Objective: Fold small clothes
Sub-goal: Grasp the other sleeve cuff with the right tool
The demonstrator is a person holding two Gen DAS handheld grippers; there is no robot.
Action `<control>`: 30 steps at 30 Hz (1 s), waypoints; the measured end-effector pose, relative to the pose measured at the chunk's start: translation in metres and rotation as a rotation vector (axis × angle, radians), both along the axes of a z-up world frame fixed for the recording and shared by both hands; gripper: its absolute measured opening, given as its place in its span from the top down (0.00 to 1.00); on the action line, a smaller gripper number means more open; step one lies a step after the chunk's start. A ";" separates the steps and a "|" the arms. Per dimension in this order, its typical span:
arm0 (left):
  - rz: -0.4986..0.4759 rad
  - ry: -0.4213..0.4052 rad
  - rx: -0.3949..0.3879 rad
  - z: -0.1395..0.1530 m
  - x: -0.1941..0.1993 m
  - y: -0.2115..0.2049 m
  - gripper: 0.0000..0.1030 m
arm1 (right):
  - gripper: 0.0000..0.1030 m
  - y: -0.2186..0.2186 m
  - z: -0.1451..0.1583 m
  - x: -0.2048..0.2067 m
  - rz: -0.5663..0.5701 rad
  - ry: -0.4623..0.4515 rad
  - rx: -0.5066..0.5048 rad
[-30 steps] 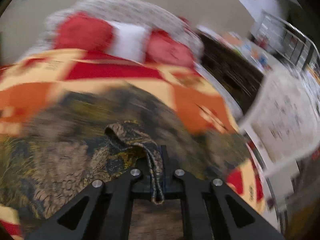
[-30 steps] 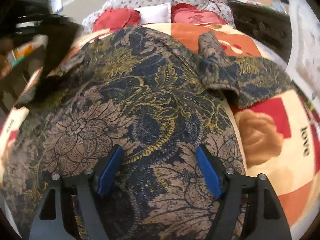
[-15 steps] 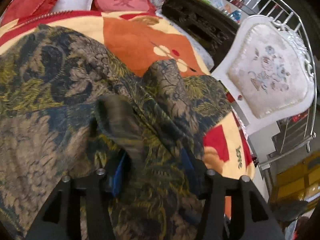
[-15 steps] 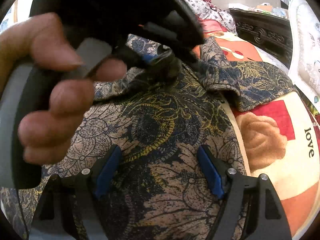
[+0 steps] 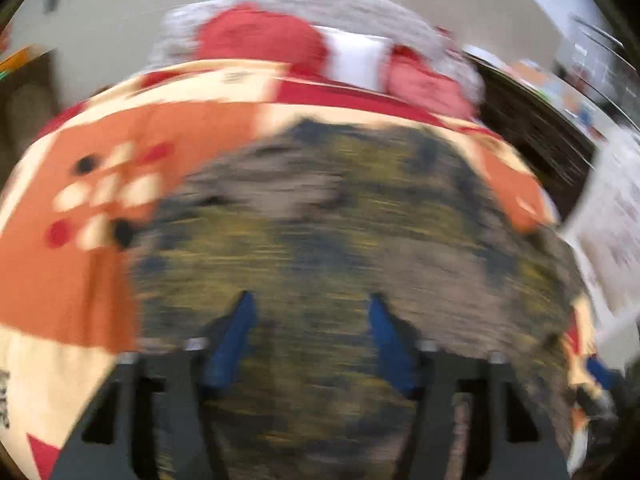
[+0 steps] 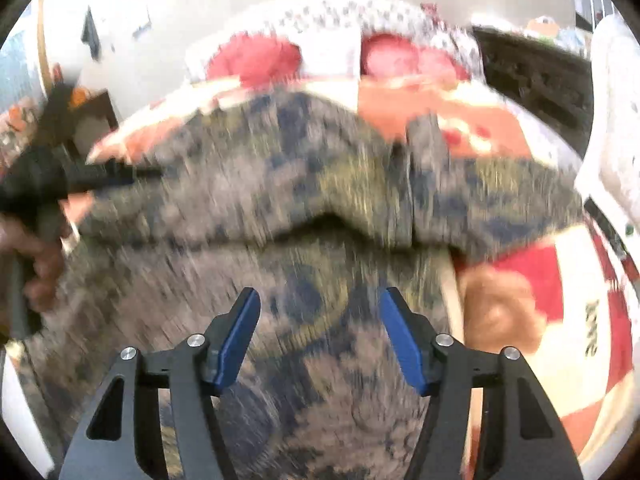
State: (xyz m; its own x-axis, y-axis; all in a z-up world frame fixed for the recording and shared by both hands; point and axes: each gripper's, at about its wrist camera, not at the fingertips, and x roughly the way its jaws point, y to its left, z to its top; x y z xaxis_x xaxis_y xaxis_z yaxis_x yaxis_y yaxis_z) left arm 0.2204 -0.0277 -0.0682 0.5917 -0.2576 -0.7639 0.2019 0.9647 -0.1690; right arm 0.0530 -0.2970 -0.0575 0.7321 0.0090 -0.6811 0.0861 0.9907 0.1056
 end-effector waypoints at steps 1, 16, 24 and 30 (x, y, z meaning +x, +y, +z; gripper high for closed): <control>0.043 0.011 0.010 -0.007 0.005 0.009 0.68 | 0.39 0.003 0.007 0.009 0.019 -0.014 0.007; 0.113 -0.034 0.023 -0.015 0.003 0.018 0.68 | 0.54 -0.048 -0.050 0.073 0.035 0.174 0.154; 0.154 0.020 0.137 -0.033 0.049 -0.001 0.27 | 0.57 -0.048 -0.007 0.121 0.010 0.070 0.079; 0.156 -0.015 0.133 -0.035 0.042 0.000 0.27 | 0.52 -0.053 -0.044 0.138 -0.017 0.120 0.044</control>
